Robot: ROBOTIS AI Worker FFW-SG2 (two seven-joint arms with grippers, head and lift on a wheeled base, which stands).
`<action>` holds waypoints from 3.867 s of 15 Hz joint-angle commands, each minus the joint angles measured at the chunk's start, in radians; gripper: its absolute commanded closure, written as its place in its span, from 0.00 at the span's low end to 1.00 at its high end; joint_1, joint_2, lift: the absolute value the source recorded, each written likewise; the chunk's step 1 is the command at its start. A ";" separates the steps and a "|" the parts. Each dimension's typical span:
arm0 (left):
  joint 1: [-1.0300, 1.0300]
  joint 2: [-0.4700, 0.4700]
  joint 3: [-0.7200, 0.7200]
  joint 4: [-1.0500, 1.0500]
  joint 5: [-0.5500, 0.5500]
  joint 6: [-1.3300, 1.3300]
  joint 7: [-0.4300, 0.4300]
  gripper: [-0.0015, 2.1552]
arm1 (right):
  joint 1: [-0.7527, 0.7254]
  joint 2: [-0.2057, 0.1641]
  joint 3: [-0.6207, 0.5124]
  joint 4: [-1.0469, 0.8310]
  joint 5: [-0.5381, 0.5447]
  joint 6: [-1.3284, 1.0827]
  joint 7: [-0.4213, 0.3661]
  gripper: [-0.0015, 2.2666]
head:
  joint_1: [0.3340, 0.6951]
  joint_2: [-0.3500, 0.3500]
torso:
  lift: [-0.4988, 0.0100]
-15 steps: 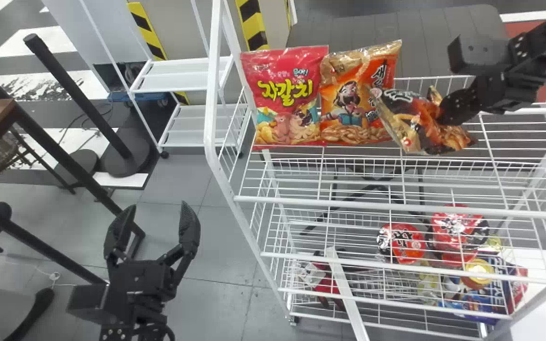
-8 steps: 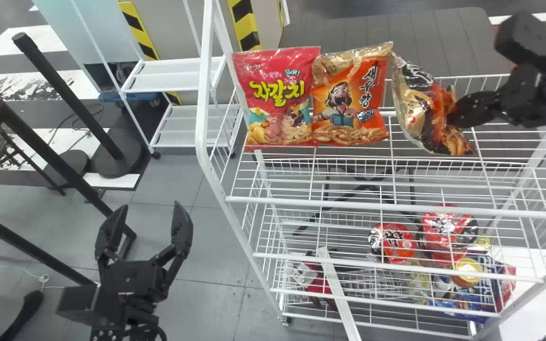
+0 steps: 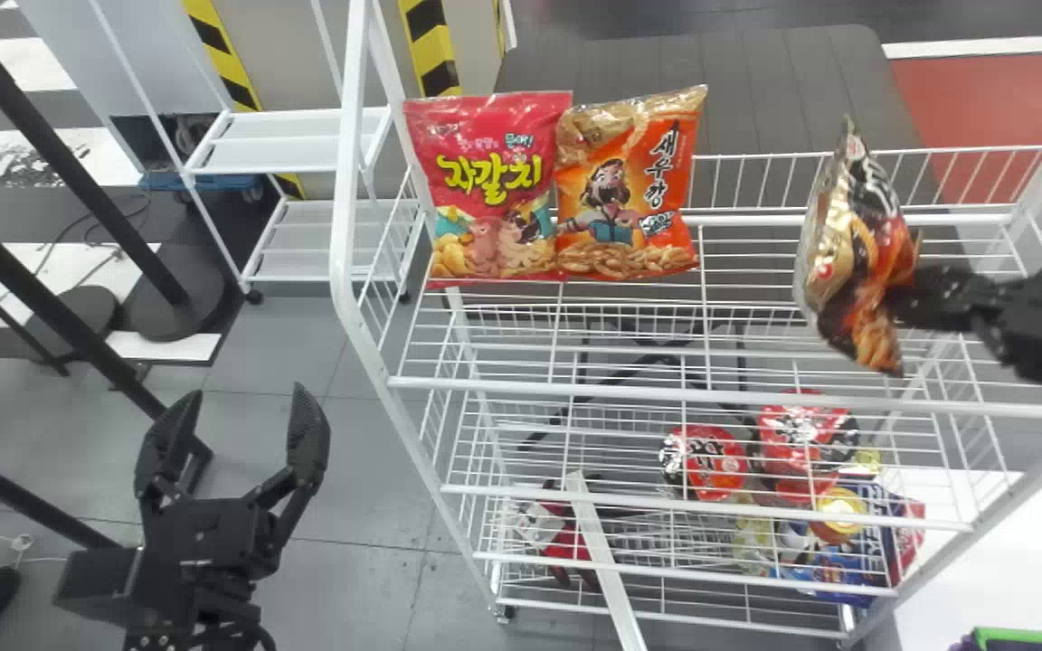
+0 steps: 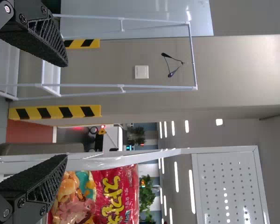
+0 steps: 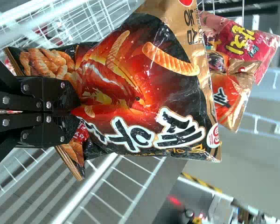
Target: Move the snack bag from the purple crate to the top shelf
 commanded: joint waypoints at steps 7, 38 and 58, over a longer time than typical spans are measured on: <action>-0.008 0.003 -0.009 0.013 0.000 -0.010 0.001 0.06 | 0.210 0.082 0.009 -0.178 -0.245 0.050 -0.332 0.98 | 1.00 0.73 | 0.99; -0.018 0.016 -0.027 0.033 0.000 -0.019 0.000 0.06 | -0.070 0.084 0.388 0.472 -0.982 -0.422 -1.070 0.98 | 1.00 0.80 | 0.99; -0.021 0.014 -0.026 0.043 0.000 -0.037 -0.002 0.06 | -0.219 0.084 0.372 0.596 -1.001 -0.303 -1.096 0.97 | 1.00 0.82 | 0.99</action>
